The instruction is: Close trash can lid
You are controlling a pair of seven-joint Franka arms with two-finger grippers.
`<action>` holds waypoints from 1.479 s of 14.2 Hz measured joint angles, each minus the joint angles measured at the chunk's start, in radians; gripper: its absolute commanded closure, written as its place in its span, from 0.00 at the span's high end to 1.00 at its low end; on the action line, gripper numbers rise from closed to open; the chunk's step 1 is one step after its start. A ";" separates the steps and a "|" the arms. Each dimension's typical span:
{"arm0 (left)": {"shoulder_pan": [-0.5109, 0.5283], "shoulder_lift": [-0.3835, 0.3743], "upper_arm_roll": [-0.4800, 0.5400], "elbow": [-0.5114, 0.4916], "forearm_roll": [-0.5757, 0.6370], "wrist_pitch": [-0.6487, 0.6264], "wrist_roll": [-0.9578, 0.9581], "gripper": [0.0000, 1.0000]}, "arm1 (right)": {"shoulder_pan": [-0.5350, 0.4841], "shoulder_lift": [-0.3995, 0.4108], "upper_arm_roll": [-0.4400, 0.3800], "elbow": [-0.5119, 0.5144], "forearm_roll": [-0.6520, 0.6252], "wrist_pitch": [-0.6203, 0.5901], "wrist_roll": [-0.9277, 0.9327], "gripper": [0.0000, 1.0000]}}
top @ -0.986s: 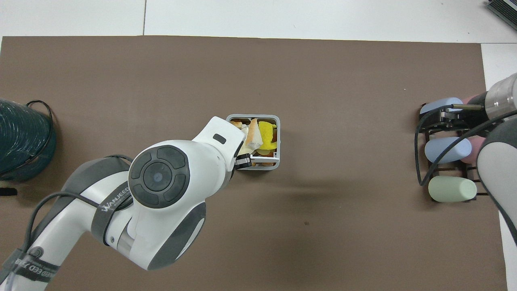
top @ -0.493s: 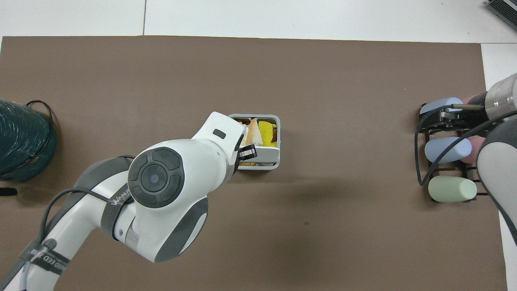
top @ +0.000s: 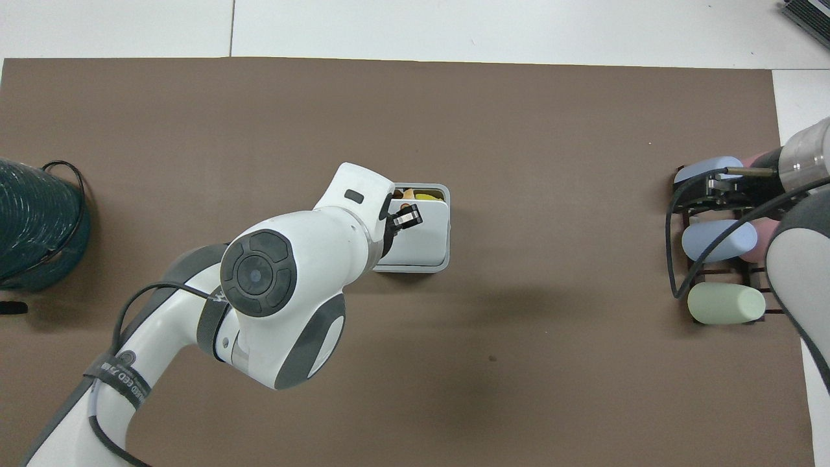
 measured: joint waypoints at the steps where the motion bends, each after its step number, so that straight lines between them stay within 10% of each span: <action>1: 0.000 0.020 0.000 0.008 0.000 0.023 0.000 0.00 | 0.000 0.000 0.000 0.000 0.000 0.000 0.000 1.00; 9: 0.000 0.057 0.000 0.062 0.000 0.008 0.000 0.00 | 0.000 0.000 0.000 0.000 0.000 0.000 0.000 1.00; 21: 0.111 0.010 0.069 0.371 0.056 -0.722 0.161 0.03 | 0.000 0.000 0.000 0.000 0.000 0.000 0.000 1.00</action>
